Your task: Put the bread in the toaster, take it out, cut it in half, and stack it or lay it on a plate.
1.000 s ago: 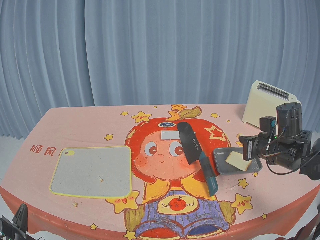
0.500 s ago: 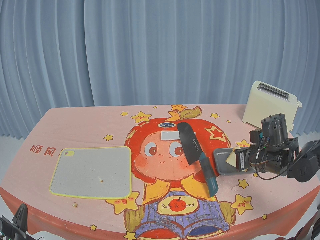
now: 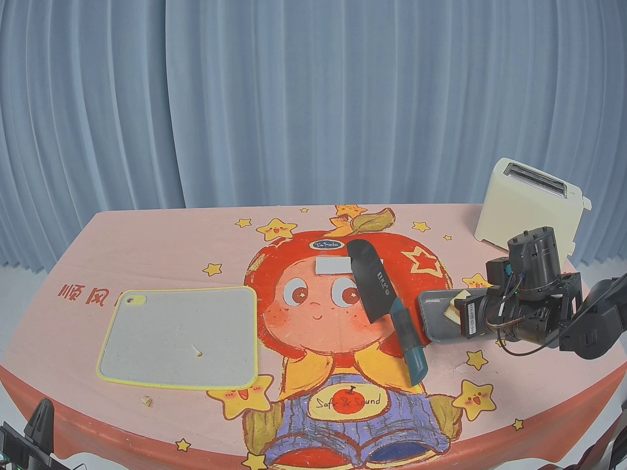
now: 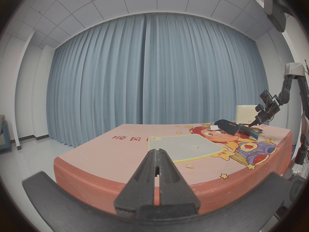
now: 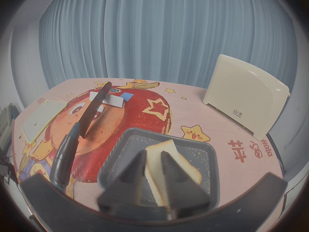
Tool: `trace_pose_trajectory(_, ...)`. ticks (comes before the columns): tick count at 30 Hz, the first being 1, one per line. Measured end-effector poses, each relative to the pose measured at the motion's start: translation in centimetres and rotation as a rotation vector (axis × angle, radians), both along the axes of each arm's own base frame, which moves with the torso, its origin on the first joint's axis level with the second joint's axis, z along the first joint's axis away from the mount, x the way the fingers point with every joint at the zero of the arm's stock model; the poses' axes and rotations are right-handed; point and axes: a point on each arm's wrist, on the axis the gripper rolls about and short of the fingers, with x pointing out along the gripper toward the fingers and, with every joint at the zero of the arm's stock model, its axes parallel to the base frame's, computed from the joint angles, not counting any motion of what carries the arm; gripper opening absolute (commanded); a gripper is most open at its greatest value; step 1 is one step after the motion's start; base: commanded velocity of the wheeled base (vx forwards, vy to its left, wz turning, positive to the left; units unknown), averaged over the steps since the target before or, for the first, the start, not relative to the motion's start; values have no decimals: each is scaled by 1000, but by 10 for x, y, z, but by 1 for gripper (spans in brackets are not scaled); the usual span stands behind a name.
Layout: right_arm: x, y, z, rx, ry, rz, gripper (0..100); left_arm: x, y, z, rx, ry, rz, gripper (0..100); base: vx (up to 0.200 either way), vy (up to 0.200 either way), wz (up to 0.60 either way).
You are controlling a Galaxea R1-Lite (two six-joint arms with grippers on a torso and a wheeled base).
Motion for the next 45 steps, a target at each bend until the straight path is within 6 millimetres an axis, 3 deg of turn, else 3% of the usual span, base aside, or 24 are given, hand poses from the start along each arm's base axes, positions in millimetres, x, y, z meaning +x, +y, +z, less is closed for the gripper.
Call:
trace_pose_trajectory(18, 1, 1, 8, 32, -59, -9, 100, 0, 0, 0, 0, 0, 0, 0, 0, 0, 0)
trace_pose_trajectory(24, 3, -21, 22, 81, -172, -82, 100, 0, 0, 0, -1, 0, 0, 0, 0, 0, 0)
trace_pose_trajectory(29, -5, -49, 54, 139, -325, -170, 100, 0, 0, 0, -2, 0, 0, 0, 0, 0, 0)
trace_pose_trajectory(33, -26, -75, 83, 179, -467, -238, 100, 0, 0, 0, -2, 0, 0, 0, 0, 0, 0)
trace_pose_trajectory(37, -61, -100, 106, 192, -602, -286, 100, 0, 0, 0, -3, 0, 0, 0, 0, 0, 0)
trace_pose_trajectory(41, -104, -116, 111, 168, -675, -315, 100, 0, 0, 0, -3, 0, 0, 0, 0, 0, 0)
trace_pose_trajectory(45, -147, -125, 99, 134, -683, -339, 100, 0, 0, 0, -3, 0, 0, 0, 0, 0, 0)
